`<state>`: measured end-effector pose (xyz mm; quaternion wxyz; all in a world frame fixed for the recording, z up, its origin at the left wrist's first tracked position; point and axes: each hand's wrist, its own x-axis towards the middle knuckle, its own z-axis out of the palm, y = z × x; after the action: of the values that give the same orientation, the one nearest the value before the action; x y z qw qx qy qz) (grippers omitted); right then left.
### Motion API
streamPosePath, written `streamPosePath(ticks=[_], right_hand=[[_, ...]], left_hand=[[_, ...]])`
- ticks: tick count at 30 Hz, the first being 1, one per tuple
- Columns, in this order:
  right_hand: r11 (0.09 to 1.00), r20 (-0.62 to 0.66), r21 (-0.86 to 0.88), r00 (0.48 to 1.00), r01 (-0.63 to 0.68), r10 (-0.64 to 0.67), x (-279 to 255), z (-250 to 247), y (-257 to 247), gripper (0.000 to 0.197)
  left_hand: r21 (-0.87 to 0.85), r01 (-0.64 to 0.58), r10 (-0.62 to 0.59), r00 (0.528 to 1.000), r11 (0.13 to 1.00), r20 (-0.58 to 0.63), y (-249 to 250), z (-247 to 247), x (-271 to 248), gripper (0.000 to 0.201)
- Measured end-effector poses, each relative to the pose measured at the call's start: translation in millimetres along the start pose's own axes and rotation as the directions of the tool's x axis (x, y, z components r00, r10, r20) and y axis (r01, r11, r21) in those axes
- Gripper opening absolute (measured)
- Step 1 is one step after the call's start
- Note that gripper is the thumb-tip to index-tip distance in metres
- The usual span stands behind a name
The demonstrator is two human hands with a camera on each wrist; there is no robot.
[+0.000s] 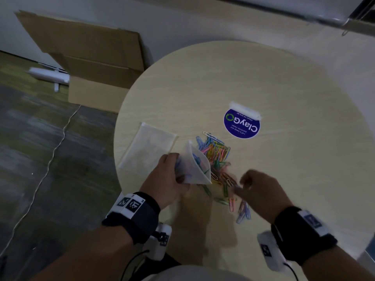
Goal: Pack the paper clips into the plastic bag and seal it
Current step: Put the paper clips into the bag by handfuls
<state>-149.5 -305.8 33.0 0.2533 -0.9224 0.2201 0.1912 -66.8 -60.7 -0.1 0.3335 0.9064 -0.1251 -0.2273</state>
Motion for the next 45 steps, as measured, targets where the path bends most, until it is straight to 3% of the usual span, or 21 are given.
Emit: streamPosePath(ticks=[2,4,7,11,14,16,18,20,24,27,29,35,40,45], right_hand=[[0.989,0.14,-0.147,0.99,-0.009,0.03,-9,25,17,0.03],[0.99,0.14,-0.138,0.99,0.013,0.006,-13,44,22,0.024],[0.994,0.012,-0.048,0.995,0.103,-0.103,-5,58,15,0.011],[0.97,-0.067,0.011,0.968,0.244,-0.243,21,54,-1,0.02],[0.965,-0.239,0.095,0.947,0.244,-0.215,30,41,0,0.021],[0.987,-0.264,0.118,0.962,0.107,-0.073,33,38,0,0.045],[1.0,-0.183,0.014,0.983,-0.025,0.027,36,42,-6,0.078],[0.995,-0.132,-0.099,0.991,-0.027,0.014,37,49,-17,0.086],[0.962,-0.076,-0.243,0.986,0.124,-0.146,38,64,-22,0.063],[0.95,-0.058,-0.228,0.971,0.214,-0.233,41,68,-20,0.039],[0.94,-0.049,-0.219,0.96,0.26,-0.277,44,66,-18,0.034],[0.952,-0.053,-0.216,0.97,0.219,-0.236,48,48,-10,0.025],[0.99,-0.146,0.023,0.98,0.138,-0.133,40,13,-11,0.013],[0.946,-0.156,0.288,0.982,0.145,-0.103,22,-35,-34,0.008]], left_hand=[[-0.003,0.001,-0.001,1.0,1.0,-0.01,-2,0,0,0.06],[-0.014,0.007,-0.008,1.0,1.0,-0.019,-4,-1,-1,0.064],[-0.033,0.026,-0.027,1.0,0.999,-0.015,-4,-2,-1,0.069],[-0.057,0.028,-0.029,0.999,0.998,-0.015,-2,-2,-3,0.067],[-0.063,0.029,-0.03,0.999,0.998,-0.017,0,-3,-3,0.067],[-0.063,0.03,-0.031,0.999,0.998,-0.02,0,-3,-4,0.068],[-0.064,0.036,-0.038,0.999,0.997,-0.017,1,-3,-4,0.068],[-0.059,0.037,-0.038,0.999,0.998,-0.018,3,-4,-4,0.068],[-0.051,0.03,-0.03,1.0,0.998,-0.006,4,-5,-4,0.065],[-0.052,0.027,-0.028,1.0,0.998,-0.013,3,-4,-3,0.063],[-0.064,0.024,-0.025,1.0,0.998,-0.016,3,-4,-2,0.062],[-0.048,0.016,-0.017,1.0,0.999,-0.016,4,-3,-1,0.06],[-0.06,0.021,-0.022,1.0,0.998,-0.015,4,-2,-1,0.063],[-0.069,0.041,-0.041,0.999,0.997,-0.002,6,-2,0,0.064]])
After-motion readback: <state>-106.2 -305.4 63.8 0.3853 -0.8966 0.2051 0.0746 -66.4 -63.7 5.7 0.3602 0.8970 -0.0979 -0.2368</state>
